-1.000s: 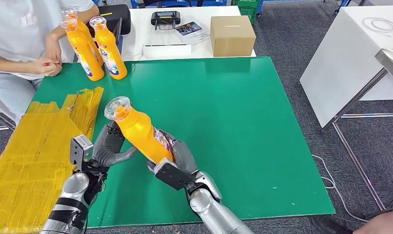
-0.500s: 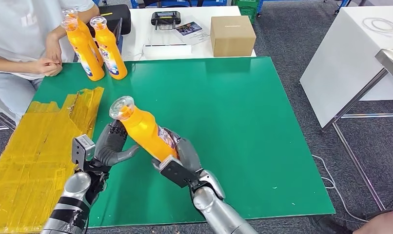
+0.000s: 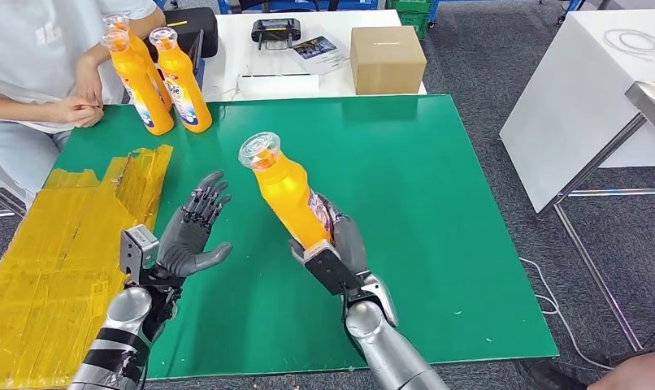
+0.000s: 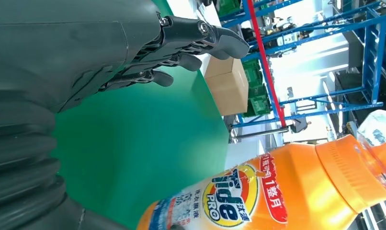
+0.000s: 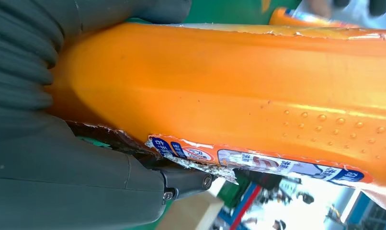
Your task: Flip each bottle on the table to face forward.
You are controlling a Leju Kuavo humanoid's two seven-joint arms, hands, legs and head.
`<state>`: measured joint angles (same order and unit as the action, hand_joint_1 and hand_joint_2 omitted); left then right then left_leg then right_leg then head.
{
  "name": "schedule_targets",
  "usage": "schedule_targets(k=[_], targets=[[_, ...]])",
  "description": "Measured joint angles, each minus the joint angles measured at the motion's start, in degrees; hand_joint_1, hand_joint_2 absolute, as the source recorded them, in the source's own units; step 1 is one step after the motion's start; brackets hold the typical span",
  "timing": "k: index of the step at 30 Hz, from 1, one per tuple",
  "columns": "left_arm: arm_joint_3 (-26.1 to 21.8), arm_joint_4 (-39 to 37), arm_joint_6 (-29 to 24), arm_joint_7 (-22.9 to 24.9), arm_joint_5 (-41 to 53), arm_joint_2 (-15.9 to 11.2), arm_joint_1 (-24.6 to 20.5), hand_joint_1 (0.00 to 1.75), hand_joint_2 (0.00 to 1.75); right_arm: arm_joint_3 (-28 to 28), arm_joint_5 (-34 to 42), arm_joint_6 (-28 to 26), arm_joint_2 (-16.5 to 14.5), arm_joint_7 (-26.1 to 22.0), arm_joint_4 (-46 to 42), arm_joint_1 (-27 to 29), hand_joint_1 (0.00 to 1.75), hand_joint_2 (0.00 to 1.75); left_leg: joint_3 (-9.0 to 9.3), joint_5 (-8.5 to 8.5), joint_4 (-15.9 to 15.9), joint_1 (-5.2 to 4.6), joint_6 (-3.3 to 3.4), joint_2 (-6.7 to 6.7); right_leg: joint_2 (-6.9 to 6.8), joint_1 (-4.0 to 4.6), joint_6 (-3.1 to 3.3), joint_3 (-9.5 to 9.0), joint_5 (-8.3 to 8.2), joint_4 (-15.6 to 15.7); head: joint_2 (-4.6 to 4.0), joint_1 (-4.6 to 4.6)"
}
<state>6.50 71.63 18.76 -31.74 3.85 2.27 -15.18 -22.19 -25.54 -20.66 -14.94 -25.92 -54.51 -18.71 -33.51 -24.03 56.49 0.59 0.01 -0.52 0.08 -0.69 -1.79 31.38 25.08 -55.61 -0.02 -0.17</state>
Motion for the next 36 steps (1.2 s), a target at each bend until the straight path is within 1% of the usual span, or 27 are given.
schedule_targets(k=[3,6,9,14,18,22,27,36], targets=[[0.1,0.0,0.3,0.1,0.3,0.0,0.0,0.0,1.75,0.4,-2.3,-1.8,0.1,0.6,0.0,0.0,1.75,1.75,0.0,0.0,0.0,0.0,0.0,0.0,0.0,0.0,0.0,0.0,0.0,0.0,0.0,0.0],[0.4,-0.2,0.8,0.3,0.4,0.1,-0.3,0.0,1.75,0.4,-6.8,-4.0,0.0,2.2,0.9,-0.7,1.75,1.75,0.0,0.0,0.0,0.0,0.0,0.0,0.0,0.0,0.0,0.0,0.0,0.0,0.0,0.0],[0.9,-0.6,1.0,0.4,0.6,0.3,-0.9,0.0,1.75,0.0,-10.1,-5.0,-0.5,3.6,2.6,-1.9,1.75,1.75,0.0,0.0,0.0,0.0,0.0,-0.01,0.0,0.0,0.0,-0.01,0.0,0.0,0.0,0.0],[1.6,-1.0,1.0,0.5,0.8,0.5,-1.4,0.0,1.75,-0.5,-10.9,-5.3,-1.0,4.1,4.5,-3.0,1.75,1.75,0.0,0.01,0.0,0.0,0.0,-0.01,0.0,0.0,0.0,-0.01,0.0,0.0,0.0,0.0],[1.9,-1.6,1.2,0.5,0.7,0.6,-2.1,0.0,1.75,-1.2,-13.5,-6.0,-1.5,4.6,6.9,-4.2,1.74,1.75,-0.01,0.01,0.0,0.0,0.0,-0.01,0.0,0.0,0.0,0.0,0.0,0.0,0.0,0.0],[2.6,-2.5,1.4,0.5,0.4,0.7,-3.4,0.0,1.75,-3.0,-15.4,-6.1,-3.2,4.5,10.9,-5.3,1.74,1.75,-0.01,0.01,0.0,0.01,0.0,-0.01,0.0,0.02,0.0,0.0,0.0,0.0,0.0,0.0],[3.0,-3.5,1.5,0.6,-0.3,0.8,-4.3,0.0,1.75,-4.9,-15.7,-6.1,-4.9,3.6,15.0,-6.0,1.75,1.75,0.0,0.01,0.0,0.02,0.0,0.0,0.0,0.03,0.0,0.01,0.0,0.0,0.0,-0.01],[3.0,-4.8,1.5,0.6,-1.0,0.8,-4.5,0.0,1.75,-6.1,-15.5,-5.9,-5.5,3.5,17.2,-6.8,1.75,1.75,0.0,0.01,0.0,0.01,0.0,0.0,0.0,0.01,0.0,0.0,0.0,0.0,0.0,0.0]])
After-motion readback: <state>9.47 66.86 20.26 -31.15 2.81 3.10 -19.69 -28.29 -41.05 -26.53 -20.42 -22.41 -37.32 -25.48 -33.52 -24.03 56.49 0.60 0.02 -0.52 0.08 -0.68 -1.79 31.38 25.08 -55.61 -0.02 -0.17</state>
